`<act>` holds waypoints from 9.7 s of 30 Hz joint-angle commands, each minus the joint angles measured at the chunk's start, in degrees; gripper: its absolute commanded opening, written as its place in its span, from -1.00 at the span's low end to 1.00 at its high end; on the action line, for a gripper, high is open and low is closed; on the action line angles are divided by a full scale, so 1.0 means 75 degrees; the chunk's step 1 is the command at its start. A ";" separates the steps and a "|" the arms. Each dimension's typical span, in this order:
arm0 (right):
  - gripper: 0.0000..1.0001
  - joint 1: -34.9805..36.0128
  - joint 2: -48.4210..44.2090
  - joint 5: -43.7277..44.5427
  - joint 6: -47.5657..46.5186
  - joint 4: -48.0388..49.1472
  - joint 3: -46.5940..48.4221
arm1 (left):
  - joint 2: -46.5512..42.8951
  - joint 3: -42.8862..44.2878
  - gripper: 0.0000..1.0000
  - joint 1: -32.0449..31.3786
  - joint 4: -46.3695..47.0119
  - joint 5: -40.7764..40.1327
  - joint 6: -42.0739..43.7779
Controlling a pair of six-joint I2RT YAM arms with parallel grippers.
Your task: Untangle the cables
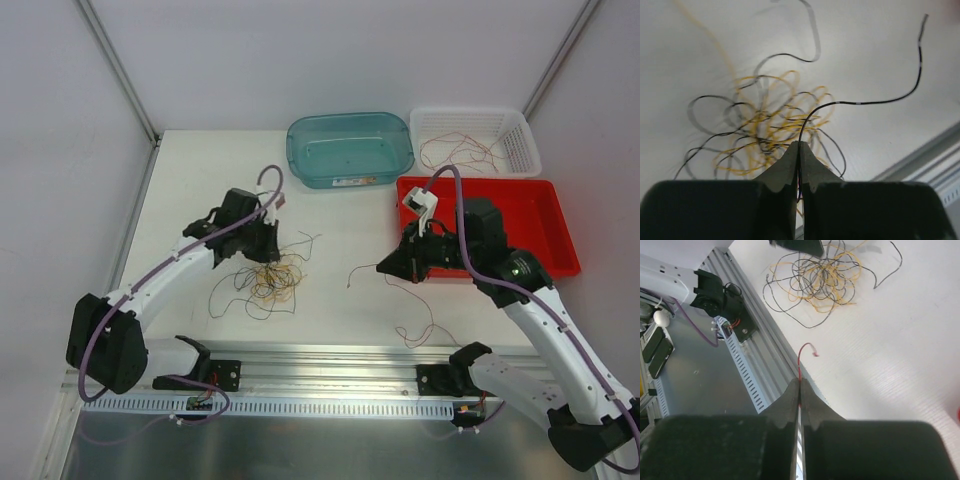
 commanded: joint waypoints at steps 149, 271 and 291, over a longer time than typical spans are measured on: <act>-0.99 -0.4509 0.8515 0.1943 0.0446 0.6851 0.8144 | -0.1031 -0.1060 0.95 0.1663 -0.0422 -0.2829 -0.0831; -0.99 0.1434 0.4513 0.3685 0.3005 0.4721 -0.2296 | -0.2320 0.3873 -1.00 -0.0118 -0.1781 -0.4539 -0.0738; 0.19 0.1816 0.2905 0.3733 0.1374 0.1568 0.0009 | -0.2203 0.1519 -1.00 -0.0118 -0.1793 -0.2737 -0.1557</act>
